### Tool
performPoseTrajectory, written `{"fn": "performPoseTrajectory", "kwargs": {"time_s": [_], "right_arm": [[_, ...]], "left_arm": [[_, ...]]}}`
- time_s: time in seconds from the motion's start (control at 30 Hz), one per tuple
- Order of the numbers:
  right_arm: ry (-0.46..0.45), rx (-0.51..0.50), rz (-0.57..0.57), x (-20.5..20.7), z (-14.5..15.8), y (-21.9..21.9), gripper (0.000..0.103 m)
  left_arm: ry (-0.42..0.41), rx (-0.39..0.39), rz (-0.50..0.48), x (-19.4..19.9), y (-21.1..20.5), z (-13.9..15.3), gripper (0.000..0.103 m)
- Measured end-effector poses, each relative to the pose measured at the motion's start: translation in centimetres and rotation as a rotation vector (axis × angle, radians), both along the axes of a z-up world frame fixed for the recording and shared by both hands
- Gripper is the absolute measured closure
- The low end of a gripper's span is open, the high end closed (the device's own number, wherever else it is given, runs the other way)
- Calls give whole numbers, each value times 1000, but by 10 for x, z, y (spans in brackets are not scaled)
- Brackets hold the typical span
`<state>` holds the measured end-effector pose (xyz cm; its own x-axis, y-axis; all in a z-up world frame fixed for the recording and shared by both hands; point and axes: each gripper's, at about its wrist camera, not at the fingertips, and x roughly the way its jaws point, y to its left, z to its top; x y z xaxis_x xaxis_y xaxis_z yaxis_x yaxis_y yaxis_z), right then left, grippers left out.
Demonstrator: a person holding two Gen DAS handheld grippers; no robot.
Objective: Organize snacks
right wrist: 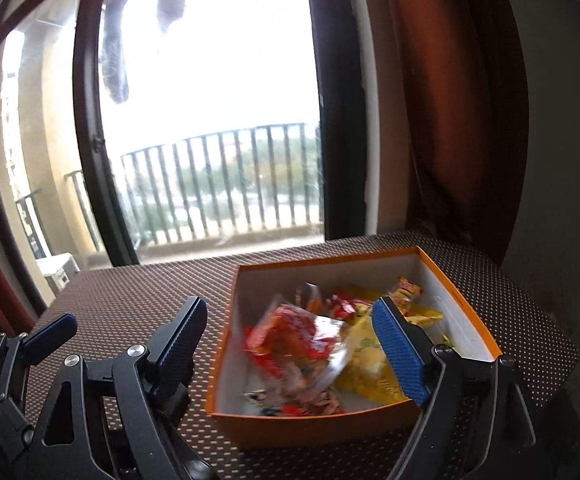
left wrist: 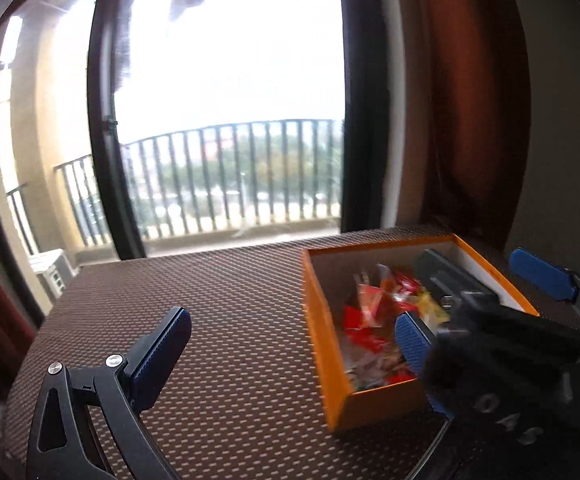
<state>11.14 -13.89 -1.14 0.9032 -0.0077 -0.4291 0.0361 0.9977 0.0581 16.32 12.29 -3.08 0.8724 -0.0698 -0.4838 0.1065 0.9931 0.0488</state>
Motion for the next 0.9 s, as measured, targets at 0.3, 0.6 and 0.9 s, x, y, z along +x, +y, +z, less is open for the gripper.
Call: {"fn": "performPoseTrajectory", "kwargs": {"time_s": [0.3, 0.6, 0.9], "right_arm": [[-94, 15, 15, -36, 15, 25, 12], [-120, 14, 27, -62, 14, 32, 8], [-133, 11, 26, -74, 14, 35, 7]], "left_arm": [[-83, -12, 90, -43, 49, 17, 1], [-113, -36, 141, -72, 73, 19, 1], [-128, -49, 150, -90, 77, 20, 1]]}}
